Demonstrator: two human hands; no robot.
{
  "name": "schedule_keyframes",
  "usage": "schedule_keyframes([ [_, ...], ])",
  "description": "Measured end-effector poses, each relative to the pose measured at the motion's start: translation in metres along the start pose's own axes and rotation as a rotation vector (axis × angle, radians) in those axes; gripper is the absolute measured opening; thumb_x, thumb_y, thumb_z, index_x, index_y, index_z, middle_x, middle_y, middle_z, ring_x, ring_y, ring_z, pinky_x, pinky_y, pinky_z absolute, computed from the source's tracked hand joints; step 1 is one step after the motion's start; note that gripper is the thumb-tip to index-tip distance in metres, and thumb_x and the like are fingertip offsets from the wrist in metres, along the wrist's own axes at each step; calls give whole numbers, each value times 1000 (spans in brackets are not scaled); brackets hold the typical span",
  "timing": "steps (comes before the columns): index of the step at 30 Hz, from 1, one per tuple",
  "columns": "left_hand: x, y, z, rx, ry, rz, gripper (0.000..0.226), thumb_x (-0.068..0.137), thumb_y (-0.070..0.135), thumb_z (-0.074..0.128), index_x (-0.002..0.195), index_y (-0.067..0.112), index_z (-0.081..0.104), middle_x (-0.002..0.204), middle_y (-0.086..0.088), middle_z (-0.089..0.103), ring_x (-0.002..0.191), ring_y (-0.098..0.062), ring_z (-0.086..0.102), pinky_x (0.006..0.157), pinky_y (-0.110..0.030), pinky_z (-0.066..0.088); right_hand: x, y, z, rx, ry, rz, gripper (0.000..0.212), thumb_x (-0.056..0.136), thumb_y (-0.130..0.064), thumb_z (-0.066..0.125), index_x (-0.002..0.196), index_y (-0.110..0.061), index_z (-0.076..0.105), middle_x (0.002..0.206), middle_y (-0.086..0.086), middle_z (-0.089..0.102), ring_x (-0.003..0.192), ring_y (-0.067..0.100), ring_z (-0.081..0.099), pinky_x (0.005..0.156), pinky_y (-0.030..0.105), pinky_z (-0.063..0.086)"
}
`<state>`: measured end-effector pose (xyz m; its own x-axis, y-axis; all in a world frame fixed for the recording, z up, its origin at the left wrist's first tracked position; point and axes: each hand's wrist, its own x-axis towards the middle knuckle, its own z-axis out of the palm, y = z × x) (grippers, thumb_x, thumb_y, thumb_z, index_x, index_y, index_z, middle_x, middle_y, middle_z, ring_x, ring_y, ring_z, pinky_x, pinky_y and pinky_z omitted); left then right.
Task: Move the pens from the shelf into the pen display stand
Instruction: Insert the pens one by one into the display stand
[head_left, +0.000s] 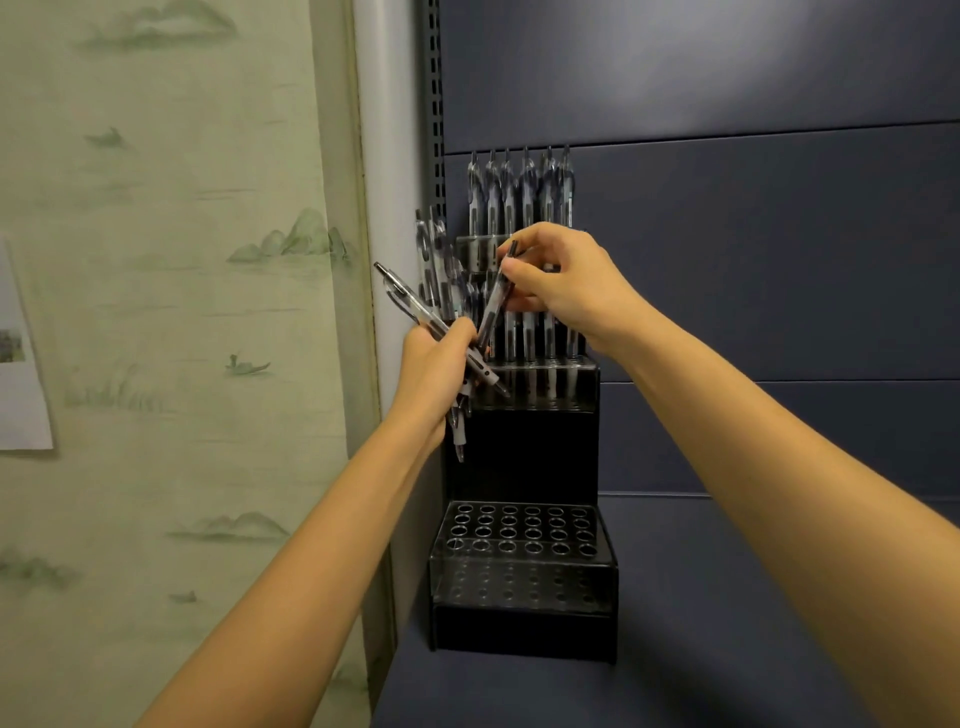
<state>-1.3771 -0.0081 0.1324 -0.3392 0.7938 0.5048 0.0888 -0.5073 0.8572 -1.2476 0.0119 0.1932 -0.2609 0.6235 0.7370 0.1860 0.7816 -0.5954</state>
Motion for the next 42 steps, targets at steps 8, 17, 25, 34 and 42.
schedule_keyframes([
  [8,10,15,3,83,-25,37,9,85,6,47,77,7,46,61,-9,47,42,-9,47,37,-14,34,8,1,-8,25,102,-23,13,94,-10,56,106,-6,61,85,0,61,75,10,64,70,25,60],
  [17,18,19,-10,145,-6,-18,12,82,4,44,71,10,43,58,-8,45,39,-14,49,36,-19,32,27,-7,-40,32,297,-21,8,95,-8,52,99,-12,57,81,-5,58,68,10,64,69,25,58],
  [25,21,20,-19,44,-45,17,23,81,-2,44,67,14,35,61,-4,33,52,-16,31,40,-20,32,31,10,-45,-318,244,-23,16,96,-20,54,109,-15,61,93,-4,59,95,23,63,87,43,54],
  [34,16,15,-15,38,-69,97,25,86,3,48,65,11,40,57,-1,38,43,-13,34,39,-19,34,25,21,-32,-424,165,32,19,96,-21,54,113,-15,60,97,-3,59,96,24,63,93,44,50],
  [42,13,11,-11,15,-90,111,26,85,0,48,63,11,41,56,-1,39,41,-13,34,39,-19,33,27,11,-27,-515,132,60,24,95,-21,56,117,-12,58,109,7,66,98,25,64,95,42,49],
])
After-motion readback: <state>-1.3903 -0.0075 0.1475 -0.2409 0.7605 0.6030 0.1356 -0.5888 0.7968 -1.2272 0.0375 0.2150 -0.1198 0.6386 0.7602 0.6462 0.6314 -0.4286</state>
